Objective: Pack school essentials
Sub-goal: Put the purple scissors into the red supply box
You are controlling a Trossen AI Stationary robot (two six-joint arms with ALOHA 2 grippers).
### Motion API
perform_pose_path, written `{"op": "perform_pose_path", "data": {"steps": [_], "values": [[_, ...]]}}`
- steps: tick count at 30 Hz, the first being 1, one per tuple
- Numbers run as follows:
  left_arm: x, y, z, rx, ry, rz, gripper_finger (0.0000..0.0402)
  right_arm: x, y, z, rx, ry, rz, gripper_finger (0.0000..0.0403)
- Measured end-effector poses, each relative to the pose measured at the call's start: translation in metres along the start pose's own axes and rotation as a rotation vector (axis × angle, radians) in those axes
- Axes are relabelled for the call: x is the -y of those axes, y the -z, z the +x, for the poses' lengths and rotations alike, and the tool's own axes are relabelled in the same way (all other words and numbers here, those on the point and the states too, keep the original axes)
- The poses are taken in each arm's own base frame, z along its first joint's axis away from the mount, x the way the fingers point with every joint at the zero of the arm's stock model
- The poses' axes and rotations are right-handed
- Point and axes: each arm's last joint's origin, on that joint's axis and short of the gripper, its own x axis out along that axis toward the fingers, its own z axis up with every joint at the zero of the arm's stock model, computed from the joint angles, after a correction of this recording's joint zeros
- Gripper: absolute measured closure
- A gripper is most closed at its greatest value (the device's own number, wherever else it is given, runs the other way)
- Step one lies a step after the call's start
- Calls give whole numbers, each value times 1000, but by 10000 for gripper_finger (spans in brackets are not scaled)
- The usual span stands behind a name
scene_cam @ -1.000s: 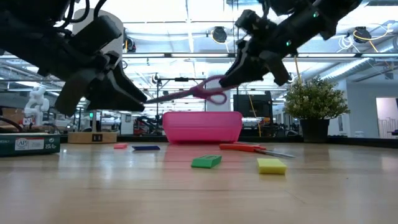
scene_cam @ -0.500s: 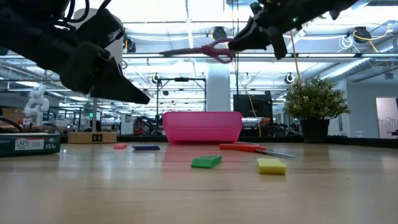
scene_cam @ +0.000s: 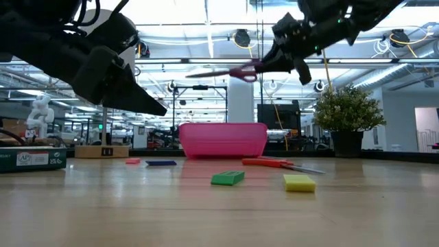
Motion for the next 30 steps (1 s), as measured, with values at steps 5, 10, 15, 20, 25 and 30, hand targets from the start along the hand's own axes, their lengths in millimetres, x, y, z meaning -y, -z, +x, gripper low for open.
{"op": "perform_pose_path", "data": {"steps": [5, 10, 15, 20, 25, 30], "values": [[-2, 0, 1, -2, -6, -11, 225, 2, 28, 10, -10, -64, -5, 383], [-5, -1, 4, -6, -16, -18, 225, -8, 51, 27, -22, -151, -3, 383], [-8, -1, 6, -15, -2, -25, 225, -17, 66, 43, -48, -218, 4, 379], [-7, -1, 6, -18, 10, -26, 225, -21, 68, 50, -26, -261, 1, 377], [-7, -1, 6, -17, 10, -26, 225, -22, 69, 51, -15, -279, 7, 376], [-7, -1, 6, -17, 10, -25, 225, -22, 68, 51, -8, -283, 14, 376]]}}
